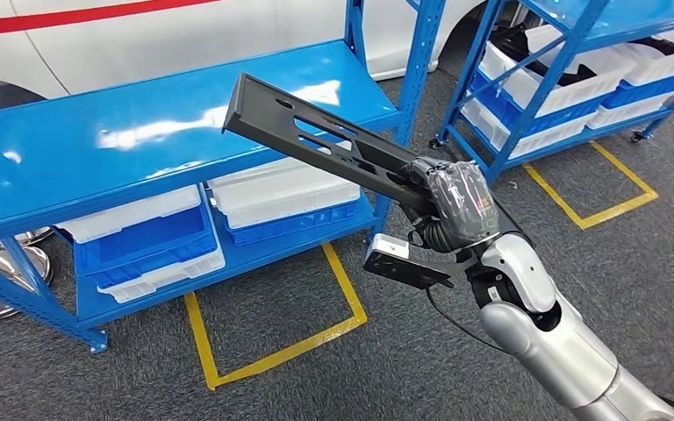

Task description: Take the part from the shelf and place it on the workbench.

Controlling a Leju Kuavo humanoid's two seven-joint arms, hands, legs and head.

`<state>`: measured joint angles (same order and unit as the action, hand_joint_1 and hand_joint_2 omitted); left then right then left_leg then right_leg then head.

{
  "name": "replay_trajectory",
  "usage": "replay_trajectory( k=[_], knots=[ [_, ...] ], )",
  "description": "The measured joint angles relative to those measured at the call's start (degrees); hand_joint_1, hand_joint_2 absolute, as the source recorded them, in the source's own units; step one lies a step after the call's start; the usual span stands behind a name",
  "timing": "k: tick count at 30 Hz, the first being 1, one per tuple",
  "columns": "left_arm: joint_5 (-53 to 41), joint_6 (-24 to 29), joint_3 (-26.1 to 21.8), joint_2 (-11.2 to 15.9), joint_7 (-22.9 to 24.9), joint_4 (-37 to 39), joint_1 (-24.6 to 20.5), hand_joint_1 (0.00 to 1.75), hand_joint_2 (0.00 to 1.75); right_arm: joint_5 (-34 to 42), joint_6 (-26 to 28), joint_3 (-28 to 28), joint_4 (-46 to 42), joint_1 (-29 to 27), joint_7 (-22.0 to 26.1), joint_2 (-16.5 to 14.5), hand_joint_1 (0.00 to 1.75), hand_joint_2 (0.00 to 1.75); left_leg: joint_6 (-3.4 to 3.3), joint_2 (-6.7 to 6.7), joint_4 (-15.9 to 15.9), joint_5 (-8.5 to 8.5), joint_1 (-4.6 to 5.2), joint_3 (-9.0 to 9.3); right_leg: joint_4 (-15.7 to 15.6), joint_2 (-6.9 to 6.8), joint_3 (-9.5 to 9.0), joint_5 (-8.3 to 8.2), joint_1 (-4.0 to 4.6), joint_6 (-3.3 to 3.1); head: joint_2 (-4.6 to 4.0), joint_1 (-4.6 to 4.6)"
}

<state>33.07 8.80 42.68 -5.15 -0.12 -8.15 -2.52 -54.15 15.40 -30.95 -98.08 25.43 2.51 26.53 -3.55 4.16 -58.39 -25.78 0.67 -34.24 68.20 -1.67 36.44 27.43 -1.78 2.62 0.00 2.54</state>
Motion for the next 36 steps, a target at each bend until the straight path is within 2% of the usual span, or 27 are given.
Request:
replay_trajectory(
  k=[2, 3, 5, 6, 8, 10, 11, 12, 13, 14, 15, 17, 18, 20, 21, 22, 23, 24, 26, 27, 28, 29, 30, 32, 33, 34, 36],
  knots=[
    [0.01, 0.03, -0.01, 0.02, 0.07, 0.01, -0.04, 0.0, 1.75, -0.31, 0.28, -0.34, 0.22, 0.48, -0.1, -0.17, 1.75, 1.75, 0.64, 0.89, -0.32, 0.66, 0.13, -0.64, -6.96, -1.6, -4.81, 0.93, 0.59, -0.96, 0.0, -0.03],
    [0.02, 0.05, -0.01, 0.05, 0.09, 0.01, -0.02, 0.0, 1.75, -0.37, 0.39, -0.43, 0.28, 0.73, -0.17, -0.23, 1.75, 1.75, 0.99, 1.31, -0.24, 1.06, 0.17, -0.7, -8.64, -1.84, -5.55, 1.5, 0.93, -1.53, 0.0, -0.04],
    [0.02, 0.09, -0.01, 0.12, 0.11, 0.03, 0.05, 0.0, 1.75, -0.41, 0.57, -0.5, 0.38, 1.02, -0.37, -0.34, 1.75, 1.75, 1.68, 1.85, 0.11, 1.75, 0.23, -0.81, -9.63, -1.09, -5.12, 0.55, 0.96, -2.7, 0.0, -0.03],
    [0.03, 0.1, -0.01, 0.17, 0.07, 0.04, 0.07, 0.0, 1.75, -0.42, 0.65, -0.56, 0.44, 1.16, -0.47, -0.38, 1.75, 1.75, 2.05, 1.12, -0.15, 1.19, 0.21, -1.15, -10.15, -0.68, -4.76, -0.12, 0.78, -3.17, 0.0, -0.06],
    [0.09, 0.1, 0.0, 0.22, -0.14, 0.05, 0.02, 0.0, 1.75, -0.52, 0.82, -0.71, 0.6, 1.32, -0.61, -0.47, 1.75, 1.75, 2.66, -1.69, -3.64, -3.01, 0.15, -2.46, -10.9, 0.15, -3.55, -1.86, 0.41, -4.09, 0.0, -0.1],
    [0.16, 0.08, 0.0, 0.21, -0.33, 0.04, -0.13, 0.0, 1.75, -0.65, 0.97, -0.87, 0.73, 1.43, -0.69, -0.57, 1.75, 1.75, 3.04, -3.74, -10.62, -8.44, 0.07, -3.97, -10.94, 1.16, -1.74, -3.35, 0.57, -4.51, 0.0, -0.11],
    [0.17, 0.07, 0.0, 0.2, -0.38, 0.04, -0.18, 0.0, 1.75, -0.7, 1.0, -0.97, 0.77, 1.43, -0.73, -0.62, 1.75, 1.75, 3.15, -4.0, -13.63, -9.71, 0.06, -4.22, -10.89, 1.82, -0.81, -4.04, 0.63, -4.51, 0.0, -0.1],
    [0.19, 0.06, 0.0, 0.2, -0.39, 0.04, -0.21, 0.0, 1.75, -0.77, 0.99, -1.05, 0.8, 1.41, -0.77, -0.64, 1.75, 1.75, 3.23, -4.1, -15.11, -9.66, 0.01, -3.78, -10.8, 2.54, 0.1, -4.7, 0.64, -4.41, 0.0, -0.11],
    [0.2, 0.08, 0.0, 0.2, -0.36, 0.04, -0.19, 0.0, 1.75, -0.89, 1.0, -1.11, 0.84, 1.39, -0.82, -0.66, 1.75, 1.75, 3.3, -4.21, -14.64, -8.52, -0.11, -2.47, -10.65, 3.3, 0.99, -5.33, 0.59, -4.23, 0.0, -0.11],
    [0.21, 0.1, 0.0, 0.21, -0.28, 0.04, -0.12, 0.0, 1.75, -1.04, 1.06, -1.15, 0.9, 1.35, -0.86, -0.64, 1.75, 1.75, 3.38, -4.59, -12.1, -6.84, -0.32, -0.27, -10.42, 4.08, 1.87, -5.9, 0.47, -3.97, 0.0, -0.11],
    [0.22, 0.13, 0.0, 0.19, -0.2, 0.04, 0.0, 0.0, 1.75, -1.21, 1.21, -1.16, 0.96, 1.32, -0.87, -0.58, 1.75, 1.75, 3.53, -5.84, -8.25, -5.74, -0.69, 2.35, -10.08, 4.84, 2.73, -6.4, 0.37, -3.63, 0.0, -0.11],
    [0.25, 0.19, 0.0, 0.07, -0.14, 0.05, 0.24, 0.0, 1.75, -1.45, 1.75, -1.1, 1.08, 1.24, -0.81, -0.32, 1.75, 1.75, 3.47, -8.86, -1.11, -5.5, -1.21, 6.7, -9.35, 6.23, 4.25, -7.49, 0.38, -2.93, 0.0, -0.08],
    [0.27, 0.21, 0.01, -0.01, -0.15, 0.05, 0.3, 0.0, 1.75, -1.51, 2.01, -1.07, 1.14, 1.14, -0.74, -0.14, 1.75, 1.75, 3.35, -9.8, 0.59, -5.97, -1.26, 7.58, -9.23, 6.89, 4.75, -8.11, 0.47, -2.61, 0.0, -0.07],
    [0.28, 0.25, 0.01, -0.18, -0.15, 0.07, 0.34, 0.0, 1.75, -1.55, 2.31, -1.02, 1.33, 0.88, -0.63, 0.27, 1.75, 1.75, 2.78, -8.85, 0.93, -5.71, -1.18, 7.38, -9.57, 8.17, 5.29, -9.45, 0.49, -1.99, 0.0, -0.06],
    [0.28, 0.27, 0.01, -0.2, -0.12, 0.08, 0.32, 0.0, 1.75, -1.55, 2.35, -1.0, 1.44, 0.75, -0.61, 0.5, 1.75, 1.75, 2.39, -8.02, 0.94, -5.26, -1.21, 7.04, -9.54, 7.88, 5.65, -9.39, 0.54, -1.75, 0.0, 0.0],
    [0.28, 0.3, 0.01, -0.21, -0.11, 0.1, 0.31, 0.0, 1.75, -1.55, 2.39, -0.98, 1.55, 0.65, -0.61, 0.73, 1.75, 1.75, 1.84, -7.14, 0.98, -4.72, -1.25, 6.57, -8.74, 6.82, 6.15, -8.32, 0.59, -1.52, 0.0, 0.13],
    [0.28, 0.32, 0.01, -0.22, -0.09, 0.11, 0.31, 0.0, 1.75, -1.55, 2.41, -0.96, 1.64, 0.57, -0.61, 0.91, 1.75, 1.75, 1.33, -6.21, 1.03, -4.19, -1.28, 5.98, -6.75, 5.24, 6.92, -6.16, 0.63, -1.33, 0.0, 0.25],
    [0.27, 0.34, 0.01, -0.17, -0.08, 0.13, 0.31, 0.0, 1.75, -1.55, 2.43, -0.93, 1.72, 0.5, -0.61, 0.99, 1.75, 1.75, 0.9, -5.34, 0.96, -3.71, -0.98, 5.38, -3.47, 3.44, 7.85, -3.21, 0.67, -1.17, 0.0, 0.37],
    [0.28, 0.33, 0.0, -0.17, -0.1, 0.13, 0.34, 0.0, 1.75, -1.55, 2.43, -0.92, 1.9, 0.42, -0.61, 1.03, 1.75, 1.75, 0.51, -3.52, 0.68, -2.84, -0.44, 3.89, 4.57, 1.85, 9.54, 1.46, 0.52, -0.95, 0.0, 0.42],
    [0.28, 0.33, 0.0, -0.16, -0.1, 0.13, 0.33, 0.0, 1.75, -1.55, 2.43, -0.92, 2.0, 0.34, -0.61, 1.03, 1.75, 1.75, 0.43, -2.69, 0.46, -2.48, -0.24, 3.12, 7.41, 1.69, 9.7, 2.12, 0.48, -0.97, 0.0, 0.42],
    [0.28, 0.33, 0.0, -0.15, -0.1, 0.13, 0.31, 0.0, 1.75, -1.55, 2.43, -0.92, 2.1, 0.28, -0.61, 1.03, 1.75, 1.75, 0.39, -1.88, 0.22, -2.17, -0.04, 2.36, 8.28, 1.64, 8.8, 1.56, 0.5, -1.11, 0.0, 0.43],
    [0.28, 0.33, 0.0, -0.15, -0.1, 0.13, 0.29, 0.0, 1.75, -1.55, 2.43, -0.92, 2.17, 0.23, -0.61, 1.03, 1.75, 1.75, 0.36, -1.13, 0.02, -1.89, 0.18, 1.69, 6.98, 1.52, 6.74, 0.36, 0.6, -1.39, 0.0, 0.42],
    [0.28, 0.33, 0.01, -0.16, -0.1, 0.13, 0.27, 0.0, 1.75, -1.55, 2.43, -0.91, 2.22, 0.22, -0.61, 1.03, 1.75, 1.75, 0.32, -0.46, -0.11, -1.64, 0.39, 1.21, 3.78, 1.12, 3.76, -0.6, 0.81, -1.85, 0.0, 0.42],
    [0.26, 0.32, 0.01, -0.25, -0.09, 0.13, 0.27, 0.0, 1.75, -1.65, 2.42, -0.8, 2.19, 0.29, -0.79, 1.04, 1.75, 1.75, 0.4, 0.7, -0.19, -1.12, 0.71, 0.71, -4.35, -1.13, -2.38, -0.01, 1.66, -3.17, 0.0, 0.42],
    [0.23, 0.33, 0.01, -0.26, -0.07, 0.13, 0.29, 0.0, 1.75, -1.76, 2.41, -0.64, 2.13, 0.33, -0.98, 1.13, 1.75, 1.75, 0.58, 1.22, -0.16, -0.83, 0.74, 0.65, -7.17, -2.06, -4.09, 0.75, 2.13, -3.69, 0.0, 0.42],
    [0.2, 0.36, 0.01, -0.26, -0.06, 0.14, 0.32, 0.0, 1.75, -1.88, 2.41, -0.39, 2.02, 0.33, -1.21, 1.36, 1.75, 1.75, 0.83, 1.73, -0.05, -0.5, 0.68, 0.61, -8.7, -2.59, -4.78, 1.28, 2.52, -4.1, 0.0, 0.42],
    [0.19, 0.42, 0.01, -0.13, -0.05, 0.16, 0.39, 0.0, 1.75, -2.04, 2.46, 0.36, 1.66, 0.02, -1.51, 2.27, 1.75, 1.75, 1.43, 2.14, 0.21, -0.12, 0.62, 0.45, -10.14, -1.9, -4.76, 0.28, 2.53, -4.63, 0.0, 0.41]
  ],
)
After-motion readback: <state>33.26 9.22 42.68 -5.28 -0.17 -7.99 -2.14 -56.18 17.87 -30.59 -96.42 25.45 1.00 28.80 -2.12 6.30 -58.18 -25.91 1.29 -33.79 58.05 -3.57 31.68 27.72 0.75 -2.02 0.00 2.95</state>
